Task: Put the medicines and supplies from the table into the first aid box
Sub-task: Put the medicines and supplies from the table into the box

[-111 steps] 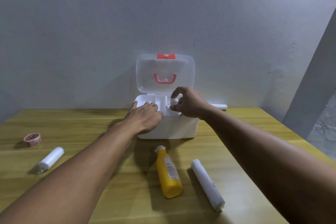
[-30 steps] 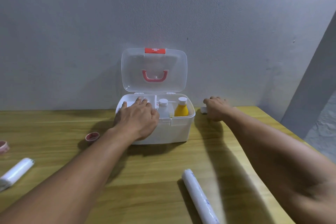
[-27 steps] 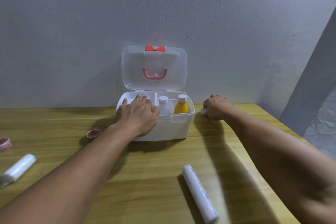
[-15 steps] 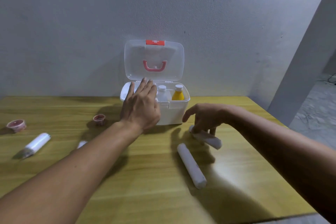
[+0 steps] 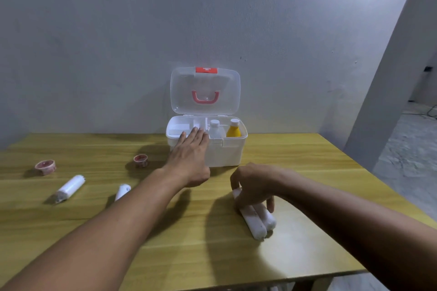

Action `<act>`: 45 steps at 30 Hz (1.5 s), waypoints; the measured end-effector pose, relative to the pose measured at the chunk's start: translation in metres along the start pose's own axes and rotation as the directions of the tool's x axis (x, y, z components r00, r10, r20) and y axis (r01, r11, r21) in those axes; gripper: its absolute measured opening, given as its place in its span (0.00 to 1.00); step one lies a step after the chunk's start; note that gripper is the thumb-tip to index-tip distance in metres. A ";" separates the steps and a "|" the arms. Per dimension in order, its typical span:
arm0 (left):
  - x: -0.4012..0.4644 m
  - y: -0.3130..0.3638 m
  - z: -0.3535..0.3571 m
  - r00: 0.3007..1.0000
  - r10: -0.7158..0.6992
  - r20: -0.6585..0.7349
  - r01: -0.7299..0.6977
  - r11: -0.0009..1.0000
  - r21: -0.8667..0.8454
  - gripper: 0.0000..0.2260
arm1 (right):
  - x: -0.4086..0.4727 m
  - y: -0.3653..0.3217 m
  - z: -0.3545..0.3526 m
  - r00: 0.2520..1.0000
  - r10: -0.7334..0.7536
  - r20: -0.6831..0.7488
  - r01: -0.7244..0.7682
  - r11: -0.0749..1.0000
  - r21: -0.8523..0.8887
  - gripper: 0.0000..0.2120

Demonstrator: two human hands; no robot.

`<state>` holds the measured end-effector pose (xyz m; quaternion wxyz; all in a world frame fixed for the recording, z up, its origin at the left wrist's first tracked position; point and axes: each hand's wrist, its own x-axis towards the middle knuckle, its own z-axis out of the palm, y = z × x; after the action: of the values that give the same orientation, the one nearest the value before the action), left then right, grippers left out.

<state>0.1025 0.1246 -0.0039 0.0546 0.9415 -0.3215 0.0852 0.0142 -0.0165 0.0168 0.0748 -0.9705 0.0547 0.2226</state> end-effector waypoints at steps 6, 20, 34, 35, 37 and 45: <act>-0.001 -0.002 -0.002 0.999 0.006 0.034 -0.006 1.000 -0.006 0.39 | -0.004 0.009 -0.045 0.881 0.057 -0.470 0.090 0.954 0.284 0.13; -0.003 -0.001 -0.004 1.000 0.014 0.020 -0.014 1.000 -0.012 0.41 | 0.060 0.004 -0.041 0.331 -0.051 -0.942 0.240 0.970 0.031 0.15; -0.011 -0.004 -0.002 0.998 0.001 -0.069 0.002 0.999 0.052 0.40 | 0.061 0.009 -0.010 0.515 -0.054 -0.856 0.093 0.996 -0.007 0.21; -0.016 -0.008 -0.001 0.991 -0.016 -0.133 0.019 1.000 0.022 0.38 | 0.059 0.007 -0.010 0.505 -0.061 -0.861 0.103 0.995 -0.009 0.21; -0.028 -0.017 -0.002 0.951 -0.101 -0.292 0.090 0.995 -0.052 0.29 | 0.057 0.003 -0.009 0.481 -0.102 -0.871 0.137 0.990 -0.040 0.21; -0.089 -0.060 -0.010 0.799 -0.599 0.041 0.597 0.800 0.050 0.25 | 0.056 -0.030 0.010 0.507 -0.237 -0.829 0.199 0.968 -0.155 0.24</act>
<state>0.0686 0.2265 -0.0142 0.0538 0.9976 -0.0079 0.0434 0.0640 0.0104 -0.0131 0.0473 -0.9574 -0.0429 -0.2816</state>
